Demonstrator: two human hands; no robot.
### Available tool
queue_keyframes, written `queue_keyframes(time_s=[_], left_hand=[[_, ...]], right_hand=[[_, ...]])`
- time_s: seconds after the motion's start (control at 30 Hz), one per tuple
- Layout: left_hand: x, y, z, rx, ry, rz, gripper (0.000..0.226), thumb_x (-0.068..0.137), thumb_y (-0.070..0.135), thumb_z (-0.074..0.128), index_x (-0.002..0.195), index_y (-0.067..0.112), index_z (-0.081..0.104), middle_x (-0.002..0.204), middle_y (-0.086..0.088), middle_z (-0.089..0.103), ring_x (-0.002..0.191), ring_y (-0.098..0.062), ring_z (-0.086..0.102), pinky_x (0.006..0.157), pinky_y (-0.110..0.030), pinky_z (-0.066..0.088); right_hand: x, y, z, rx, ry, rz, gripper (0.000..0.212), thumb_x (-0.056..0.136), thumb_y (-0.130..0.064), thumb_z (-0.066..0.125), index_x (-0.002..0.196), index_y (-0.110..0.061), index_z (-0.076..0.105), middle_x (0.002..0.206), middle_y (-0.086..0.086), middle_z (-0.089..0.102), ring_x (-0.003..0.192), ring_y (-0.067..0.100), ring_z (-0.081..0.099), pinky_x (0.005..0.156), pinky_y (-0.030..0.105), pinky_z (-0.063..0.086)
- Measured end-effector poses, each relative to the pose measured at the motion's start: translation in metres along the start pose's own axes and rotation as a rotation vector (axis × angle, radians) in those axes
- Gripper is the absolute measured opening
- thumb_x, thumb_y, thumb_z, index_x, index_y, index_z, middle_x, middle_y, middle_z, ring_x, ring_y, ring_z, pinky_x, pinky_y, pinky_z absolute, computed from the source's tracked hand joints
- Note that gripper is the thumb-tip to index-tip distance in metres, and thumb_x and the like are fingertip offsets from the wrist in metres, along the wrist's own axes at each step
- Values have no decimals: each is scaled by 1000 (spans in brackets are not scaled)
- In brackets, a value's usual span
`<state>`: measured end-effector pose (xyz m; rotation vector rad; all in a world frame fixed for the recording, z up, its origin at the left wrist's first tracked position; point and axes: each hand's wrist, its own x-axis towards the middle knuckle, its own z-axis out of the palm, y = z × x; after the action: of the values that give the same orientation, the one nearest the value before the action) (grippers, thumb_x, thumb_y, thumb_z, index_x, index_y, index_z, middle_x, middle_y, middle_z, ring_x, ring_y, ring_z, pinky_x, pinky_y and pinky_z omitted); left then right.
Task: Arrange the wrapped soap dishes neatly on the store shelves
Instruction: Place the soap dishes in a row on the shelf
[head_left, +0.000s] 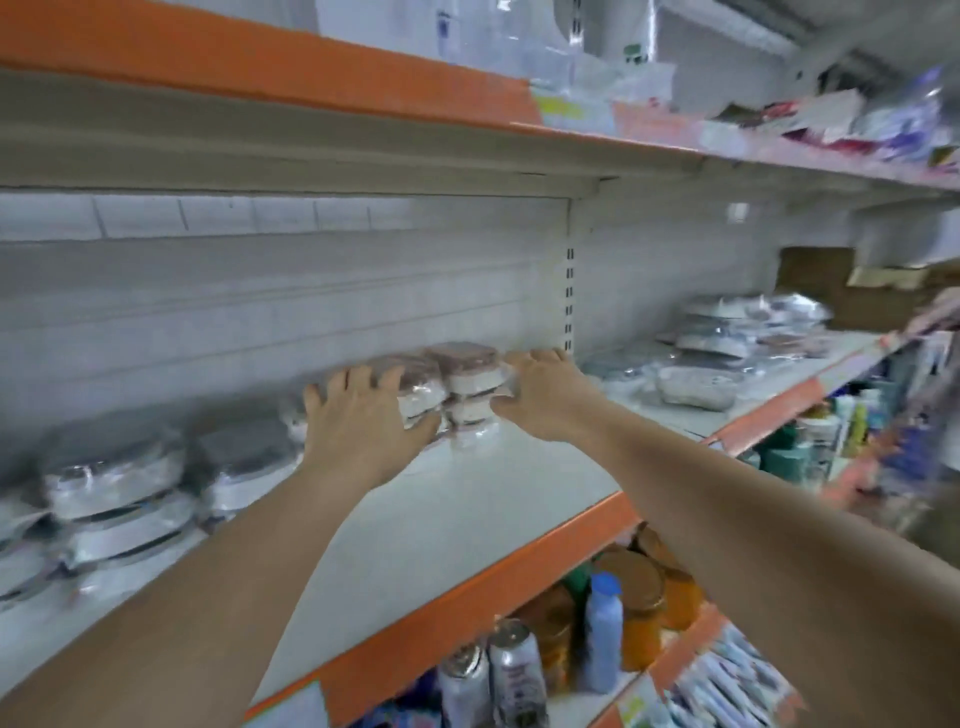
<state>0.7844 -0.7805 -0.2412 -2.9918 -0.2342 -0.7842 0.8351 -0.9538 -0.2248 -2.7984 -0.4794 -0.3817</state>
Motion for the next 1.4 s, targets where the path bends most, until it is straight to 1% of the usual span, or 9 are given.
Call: queue_keyframes(time_s=[0.1,0.27,0.43,0.67,0.83,1.07,1.17,1.27,1.4], left_hand=[[10,87,15,-66,-11,52,68,86,63,41,141,26,32,144,-4,36,135,-27,27,110,-46,19],[31,222,38,-102,-63,124,67,86,63,40,141,26,32,143,-5,37,135,-26,26,108,-43,20],[51,302,59,-131,-125,179,65,87,62,40,141,25,31,144,-3,36,133,-25,29,106,-41,24],[100,361,101,-114,-256,256,66,87,61,42,142,27,30,147,-2,32,136,-23,26,108,-42,20],[146,394,141,-168,-365,390,71,85,45,53,146,26,23,152,1,23,139,-23,22,111,-41,19],[208,435,180,-74,-459,527,87,73,25,70,145,28,22,150,4,24,138,-20,24,111,-39,20],[226,444,195,-82,-520,493,91,69,29,74,145,28,24,149,5,28,136,-19,29,110,-35,27],[240,448,202,-137,-527,435,87,64,41,75,139,31,33,138,4,45,122,-19,45,100,-34,40],[244,455,197,-212,-454,280,77,67,56,70,130,30,35,122,4,55,108,-21,54,88,-32,44]], right_hand=[[-9,85,-17,-9,8,55,59,91,-39,50,144,-18,32,143,11,36,134,30,25,106,40,33],[-9,214,-41,-70,-43,114,61,91,-38,51,144,-17,31,147,10,33,137,30,22,110,41,28],[1,308,-47,-70,-105,196,61,91,-37,51,146,-21,29,149,9,31,139,28,22,108,39,32],[35,381,-26,-45,-182,243,57,93,-33,49,145,-21,30,144,9,37,132,28,32,100,38,40],[70,419,-18,-54,-234,287,59,92,-29,48,147,-23,26,148,7,33,134,27,32,104,38,36],[125,467,-18,11,-153,249,54,95,-27,48,145,-21,30,143,12,38,125,29,44,94,32,39],[152,486,-12,50,-109,202,55,93,-23,50,145,-18,31,142,14,38,124,31,45,96,32,37],[186,506,-5,63,-50,143,56,92,-20,51,144,-18,32,145,11,35,122,30,46,92,31,39],[230,516,7,33,29,-52,51,93,-18,48,142,-16,36,144,9,36,133,29,32,104,36,33]])
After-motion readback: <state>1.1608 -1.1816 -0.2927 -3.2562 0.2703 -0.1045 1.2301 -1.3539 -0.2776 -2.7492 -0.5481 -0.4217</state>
